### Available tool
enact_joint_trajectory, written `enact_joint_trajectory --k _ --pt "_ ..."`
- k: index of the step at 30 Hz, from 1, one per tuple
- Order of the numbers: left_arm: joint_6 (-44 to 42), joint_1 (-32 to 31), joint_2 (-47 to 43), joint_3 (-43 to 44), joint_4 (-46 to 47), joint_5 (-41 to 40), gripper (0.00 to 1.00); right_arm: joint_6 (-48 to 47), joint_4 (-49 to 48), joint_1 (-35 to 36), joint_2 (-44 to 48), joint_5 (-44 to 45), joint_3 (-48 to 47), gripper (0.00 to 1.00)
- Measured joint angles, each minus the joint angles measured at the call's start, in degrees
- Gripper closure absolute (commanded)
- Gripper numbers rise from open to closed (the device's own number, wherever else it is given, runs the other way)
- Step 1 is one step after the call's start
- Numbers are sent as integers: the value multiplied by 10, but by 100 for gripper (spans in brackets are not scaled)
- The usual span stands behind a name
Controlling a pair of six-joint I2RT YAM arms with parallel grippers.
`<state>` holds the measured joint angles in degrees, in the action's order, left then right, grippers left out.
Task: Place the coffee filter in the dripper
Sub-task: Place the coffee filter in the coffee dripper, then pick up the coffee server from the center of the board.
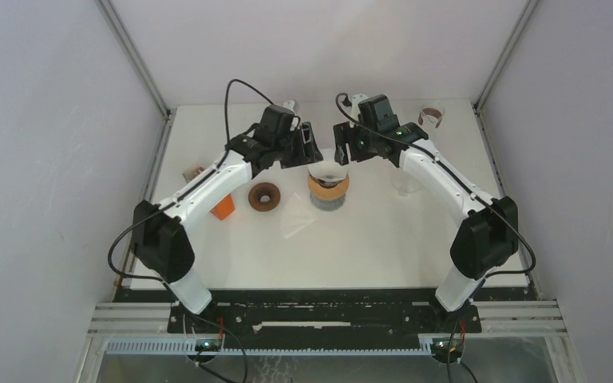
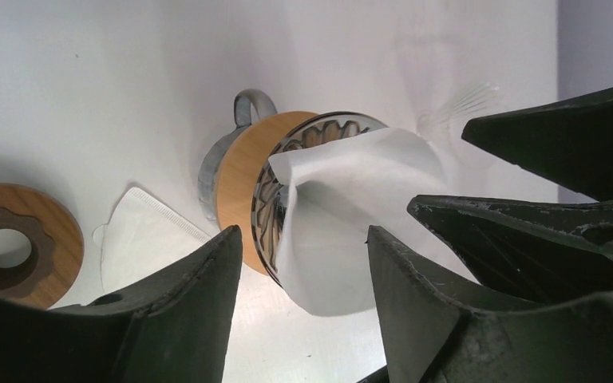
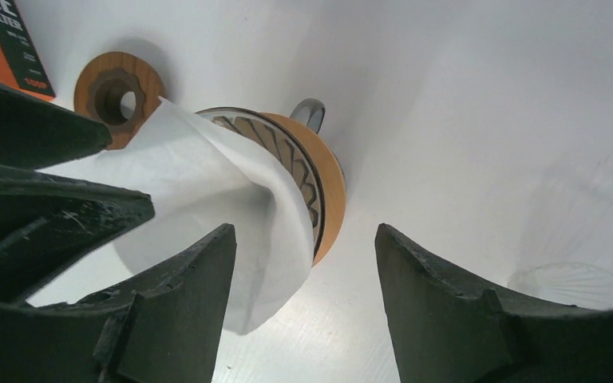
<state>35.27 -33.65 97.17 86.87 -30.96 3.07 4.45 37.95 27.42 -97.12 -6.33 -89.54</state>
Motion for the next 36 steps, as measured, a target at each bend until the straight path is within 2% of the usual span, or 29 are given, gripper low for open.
enact_joint_trajectory --k 6,11,28,36 --pt "9 7 -73 -41 43 -10 28 9 -14 0 56 2 18 27" --pt "8 10 -141 -105 84 -18 22 20 -39 1 123 7 68 27" --pt "21 10 -329 -351 192 -25 20 51 -87 42 253 60 257 29" --pt "24 17 -426 -447 215 -47 9 63 -115 27 291 78 295 28"
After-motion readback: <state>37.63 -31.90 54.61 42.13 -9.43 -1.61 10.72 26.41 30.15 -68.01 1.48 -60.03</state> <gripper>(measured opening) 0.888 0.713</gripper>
